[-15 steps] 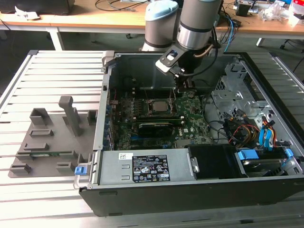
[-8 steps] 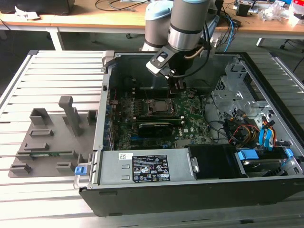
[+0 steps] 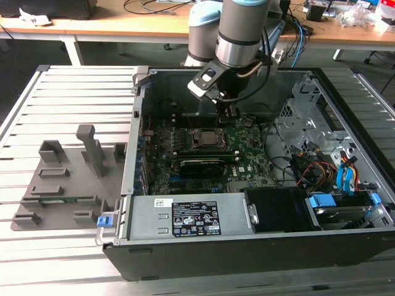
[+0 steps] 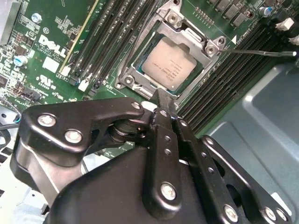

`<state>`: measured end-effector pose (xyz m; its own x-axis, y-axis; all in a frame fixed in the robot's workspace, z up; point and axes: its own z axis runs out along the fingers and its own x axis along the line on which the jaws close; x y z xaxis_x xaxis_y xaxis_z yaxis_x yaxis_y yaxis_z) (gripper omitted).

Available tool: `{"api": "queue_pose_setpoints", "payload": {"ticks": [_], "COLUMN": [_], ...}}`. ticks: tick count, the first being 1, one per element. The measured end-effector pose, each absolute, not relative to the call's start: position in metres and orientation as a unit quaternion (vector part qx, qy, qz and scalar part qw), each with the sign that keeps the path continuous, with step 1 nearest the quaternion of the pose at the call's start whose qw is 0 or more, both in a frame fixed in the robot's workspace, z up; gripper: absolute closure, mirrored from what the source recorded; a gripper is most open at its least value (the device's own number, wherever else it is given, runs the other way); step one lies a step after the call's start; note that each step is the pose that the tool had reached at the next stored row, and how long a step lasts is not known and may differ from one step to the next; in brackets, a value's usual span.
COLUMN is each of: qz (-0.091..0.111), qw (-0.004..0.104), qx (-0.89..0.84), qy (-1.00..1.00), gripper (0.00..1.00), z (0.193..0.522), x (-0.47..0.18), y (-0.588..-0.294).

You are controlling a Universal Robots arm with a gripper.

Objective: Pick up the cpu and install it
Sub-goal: 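Close the cpu cover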

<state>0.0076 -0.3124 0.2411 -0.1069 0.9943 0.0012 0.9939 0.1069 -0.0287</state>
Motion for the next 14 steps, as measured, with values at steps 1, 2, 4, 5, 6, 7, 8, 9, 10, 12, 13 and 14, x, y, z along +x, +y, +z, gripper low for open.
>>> {"api": "queue_pose_setpoints", "payload": {"ticks": [1, 2, 4, 5, 6, 7, 8, 9, 10, 12, 13, 14], "qz": [0.010, 0.010, 0.010, 0.010, 0.010, 0.010, 0.010, 0.010, 0.010, 0.010, 0.010, 0.010], "qw": [0.010, 0.010, 0.010, 0.010, 0.010, 0.010, 0.010, 0.010, 0.010, 0.010, 0.010, 0.010], "qx": [-0.668, -0.668, -0.668, -0.668, -0.668, -0.668, -0.668, -0.668, -0.668, -0.668, -0.668, -0.668], "qy": [-0.744, -0.744, -0.744, -0.744, -0.744, -0.744, -0.744, -0.744, -0.744, -0.744, -0.744, -0.744], "gripper": [0.89, 0.89, 0.89, 0.89, 0.89, 0.89, 0.89, 0.89, 0.89, 0.89, 0.89, 0.89], "z": [0.239, 0.238, 0.235, 0.234, 0.233, 0.233, 0.232, 0.231, 0.231, 0.229, 0.229, 0.229], "x": [0.006, 0.005, 0.000, -0.004, -0.009, -0.011, -0.016, -0.019, -0.022, -0.026, -0.026, -0.027], "y": [-0.312, -0.312, -0.313, -0.313, -0.313, -0.313, -0.313, -0.313, -0.313, -0.313, -0.313, -0.313]}}
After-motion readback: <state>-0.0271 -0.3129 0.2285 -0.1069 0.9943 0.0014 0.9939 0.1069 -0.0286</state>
